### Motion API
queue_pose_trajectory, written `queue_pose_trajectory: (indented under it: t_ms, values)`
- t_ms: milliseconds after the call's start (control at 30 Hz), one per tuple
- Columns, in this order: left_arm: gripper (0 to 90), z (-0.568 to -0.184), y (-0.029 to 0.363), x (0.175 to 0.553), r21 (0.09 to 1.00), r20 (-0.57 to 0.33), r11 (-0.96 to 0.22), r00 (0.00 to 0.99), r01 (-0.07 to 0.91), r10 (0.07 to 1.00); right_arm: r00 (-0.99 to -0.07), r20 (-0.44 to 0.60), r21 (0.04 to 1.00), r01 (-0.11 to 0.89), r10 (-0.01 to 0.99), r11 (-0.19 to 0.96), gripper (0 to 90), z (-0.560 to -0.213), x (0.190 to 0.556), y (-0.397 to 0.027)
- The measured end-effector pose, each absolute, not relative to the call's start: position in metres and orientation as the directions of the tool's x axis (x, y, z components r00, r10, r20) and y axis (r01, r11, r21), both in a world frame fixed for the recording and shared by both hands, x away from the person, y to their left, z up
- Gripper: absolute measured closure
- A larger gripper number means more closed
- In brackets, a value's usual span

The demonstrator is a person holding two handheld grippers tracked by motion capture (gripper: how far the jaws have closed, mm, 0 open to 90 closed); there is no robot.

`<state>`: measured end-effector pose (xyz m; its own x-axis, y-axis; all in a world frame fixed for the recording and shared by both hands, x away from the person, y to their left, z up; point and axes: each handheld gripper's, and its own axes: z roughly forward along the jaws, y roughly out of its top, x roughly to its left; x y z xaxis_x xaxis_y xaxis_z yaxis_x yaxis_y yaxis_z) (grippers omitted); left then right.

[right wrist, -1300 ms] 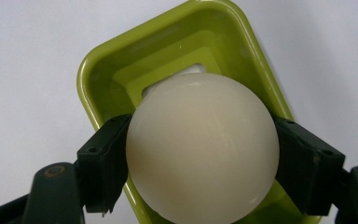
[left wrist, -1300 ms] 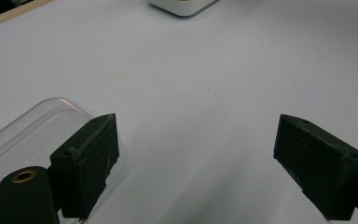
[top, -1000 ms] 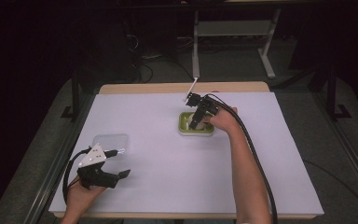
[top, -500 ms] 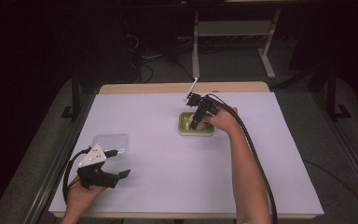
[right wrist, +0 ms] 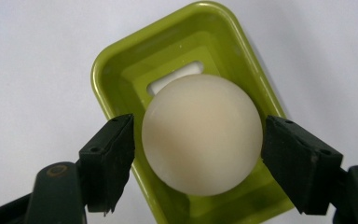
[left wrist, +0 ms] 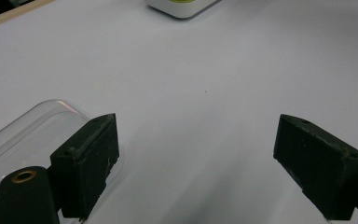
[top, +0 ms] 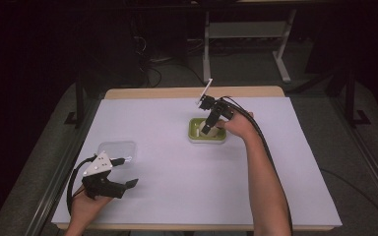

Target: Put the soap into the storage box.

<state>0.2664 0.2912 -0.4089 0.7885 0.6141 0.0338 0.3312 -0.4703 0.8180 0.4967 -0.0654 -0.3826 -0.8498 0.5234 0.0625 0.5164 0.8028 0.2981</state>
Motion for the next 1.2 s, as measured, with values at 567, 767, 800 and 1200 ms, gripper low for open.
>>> queue_pose_trajectory:
  t_ms: [567,767,800,1200]
  values:
    - [13.6,-0.410,0.290,0.267,0.817,0.031,-0.469,0.786,0.335,0.617,-0.853,0.098,0.328,0.513,0.512,0.793,21.9,-0.368,0.481,-0.075]
    - [13.6,-0.410,0.289,0.266,0.816,0.032,-0.471,0.788,0.335,0.615,-0.853,0.098,0.330,0.514,0.512,0.792,21.5,-0.368,0.474,-0.080]
    - [13.6,-0.410,0.289,0.266,0.816,0.035,-0.473,0.789,0.331,0.613,-0.853,0.098,0.330,0.514,0.512,0.792,21.5,-0.368,0.474,-0.080]
    - [13.6,-0.410,0.288,0.267,0.811,0.041,-0.483,0.792,0.329,0.609,-0.855,0.087,0.364,0.505,0.511,0.783,21.4,-0.373,0.458,-0.095]
